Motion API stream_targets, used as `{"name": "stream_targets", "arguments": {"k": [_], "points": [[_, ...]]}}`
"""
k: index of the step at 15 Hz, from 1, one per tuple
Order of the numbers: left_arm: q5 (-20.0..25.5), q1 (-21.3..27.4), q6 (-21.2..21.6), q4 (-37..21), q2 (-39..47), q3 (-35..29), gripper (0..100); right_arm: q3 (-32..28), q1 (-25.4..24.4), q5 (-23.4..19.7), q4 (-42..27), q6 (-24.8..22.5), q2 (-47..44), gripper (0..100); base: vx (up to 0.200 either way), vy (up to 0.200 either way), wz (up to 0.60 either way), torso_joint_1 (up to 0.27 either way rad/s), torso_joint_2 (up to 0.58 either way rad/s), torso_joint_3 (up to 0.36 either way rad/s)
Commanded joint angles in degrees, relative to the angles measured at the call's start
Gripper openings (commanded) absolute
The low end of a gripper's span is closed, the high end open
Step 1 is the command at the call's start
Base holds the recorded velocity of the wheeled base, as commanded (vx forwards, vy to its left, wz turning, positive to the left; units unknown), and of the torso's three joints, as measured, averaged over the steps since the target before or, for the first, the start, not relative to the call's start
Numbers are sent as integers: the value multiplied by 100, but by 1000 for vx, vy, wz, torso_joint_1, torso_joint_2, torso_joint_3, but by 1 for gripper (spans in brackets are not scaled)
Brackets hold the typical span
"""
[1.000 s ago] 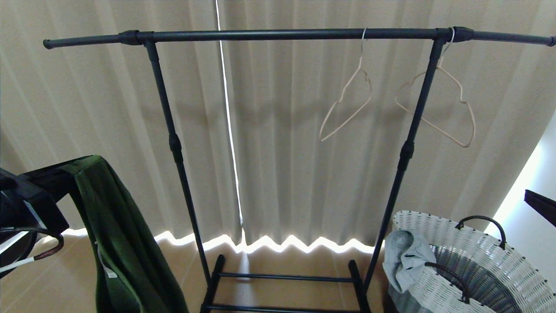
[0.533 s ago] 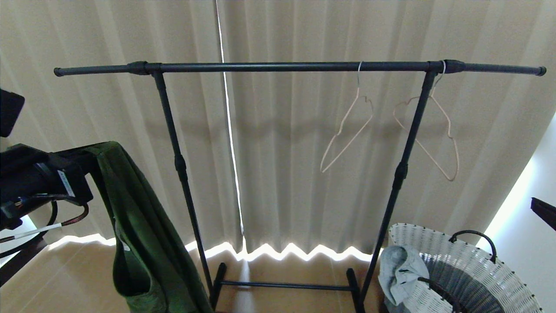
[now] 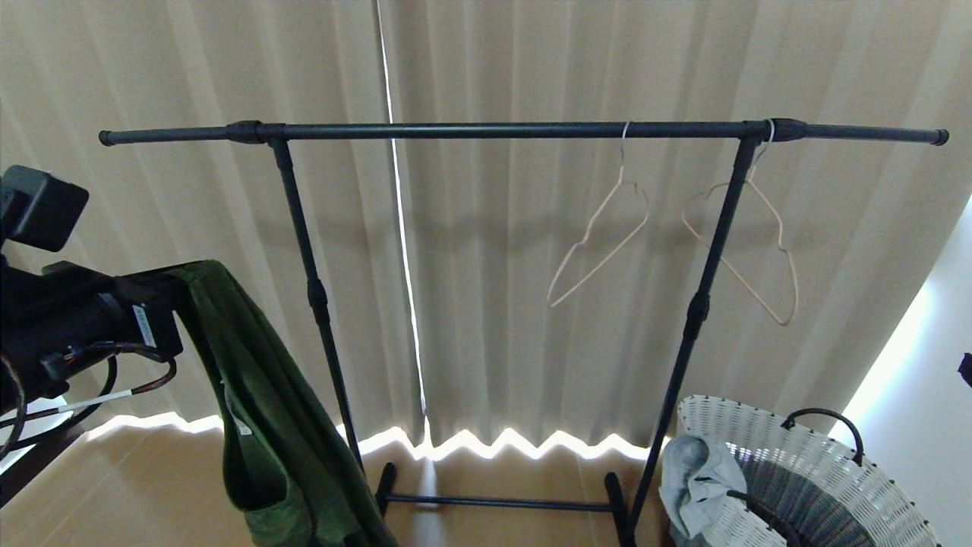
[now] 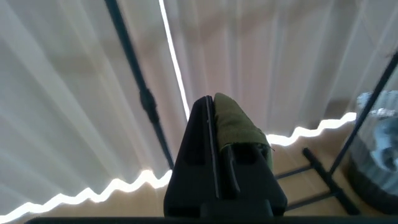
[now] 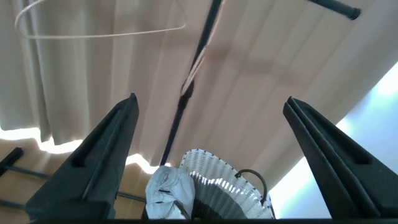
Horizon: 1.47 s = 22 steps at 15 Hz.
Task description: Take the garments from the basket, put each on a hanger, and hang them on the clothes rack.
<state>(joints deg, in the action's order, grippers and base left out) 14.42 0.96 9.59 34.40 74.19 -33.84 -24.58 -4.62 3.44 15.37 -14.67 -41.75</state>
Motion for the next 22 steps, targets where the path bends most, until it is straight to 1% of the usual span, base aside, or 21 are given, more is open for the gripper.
{"name": "stream_targets", "arguments": {"k": [1,4,10,21,22], "points": [[-1,-193,-10,14,-45,9,0,67,-21,-1,18,-1,62,100,0,0,0,0,0,0],[8,-342,-37,23,-63,-79,0,49,-30,-19,45,-36,71,100,0,0,0,0,0,0],[26,-307,-1,14,-45,-123,0,76,-30,-19,18,-36,124,100,0,0,0,0,0,0],[17,-237,43,23,-72,-79,0,49,-30,-19,1,-36,106,100,200,0,0,1,1,1],[17,-237,60,23,-115,-26,0,-21,-30,-19,1,-28,27,100,0,0,0,0,0,0]]}}
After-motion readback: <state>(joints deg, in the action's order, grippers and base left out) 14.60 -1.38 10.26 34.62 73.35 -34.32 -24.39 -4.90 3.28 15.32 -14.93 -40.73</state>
